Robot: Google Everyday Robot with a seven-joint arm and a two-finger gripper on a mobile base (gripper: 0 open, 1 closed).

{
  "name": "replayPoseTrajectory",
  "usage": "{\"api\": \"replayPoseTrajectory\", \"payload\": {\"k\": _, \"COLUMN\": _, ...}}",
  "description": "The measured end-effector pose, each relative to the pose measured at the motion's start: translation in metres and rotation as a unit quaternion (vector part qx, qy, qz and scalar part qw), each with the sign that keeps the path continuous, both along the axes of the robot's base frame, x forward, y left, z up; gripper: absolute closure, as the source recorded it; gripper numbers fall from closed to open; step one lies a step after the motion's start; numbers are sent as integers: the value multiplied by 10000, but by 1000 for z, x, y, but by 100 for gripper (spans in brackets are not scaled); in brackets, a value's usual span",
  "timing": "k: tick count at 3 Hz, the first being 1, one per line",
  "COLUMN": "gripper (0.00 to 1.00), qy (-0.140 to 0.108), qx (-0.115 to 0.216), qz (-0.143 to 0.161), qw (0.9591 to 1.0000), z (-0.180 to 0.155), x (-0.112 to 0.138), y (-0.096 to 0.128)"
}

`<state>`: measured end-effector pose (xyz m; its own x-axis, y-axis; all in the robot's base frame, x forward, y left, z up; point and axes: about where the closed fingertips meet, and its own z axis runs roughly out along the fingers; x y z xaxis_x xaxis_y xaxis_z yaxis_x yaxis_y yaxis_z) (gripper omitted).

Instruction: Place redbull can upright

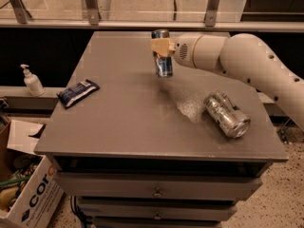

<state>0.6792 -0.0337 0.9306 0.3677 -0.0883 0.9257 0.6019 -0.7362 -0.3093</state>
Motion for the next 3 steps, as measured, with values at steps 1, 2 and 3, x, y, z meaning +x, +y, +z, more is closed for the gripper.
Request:
{"api": "replayPoseTrajectory", "payload": {"k": 1, "gripper": 100, "qy": 0, "qx": 0, "qz": 1, "qw": 10000, "z": 0, "x": 0, "y": 0}}
{"api": "replayPoseTrajectory", "payload": {"k": 2, "gripper": 100, "qy": -138, "qx": 222, "qz": -26, "qw": 9997, "z": 2, "x": 5, "y": 0}}
{"api": "replayPoseTrajectory", "payload": {"k": 3, "gripper": 100, "qy": -339, "qx": 499, "qz": -71, "qw": 9982, "z": 7, "x": 9, "y": -5}}
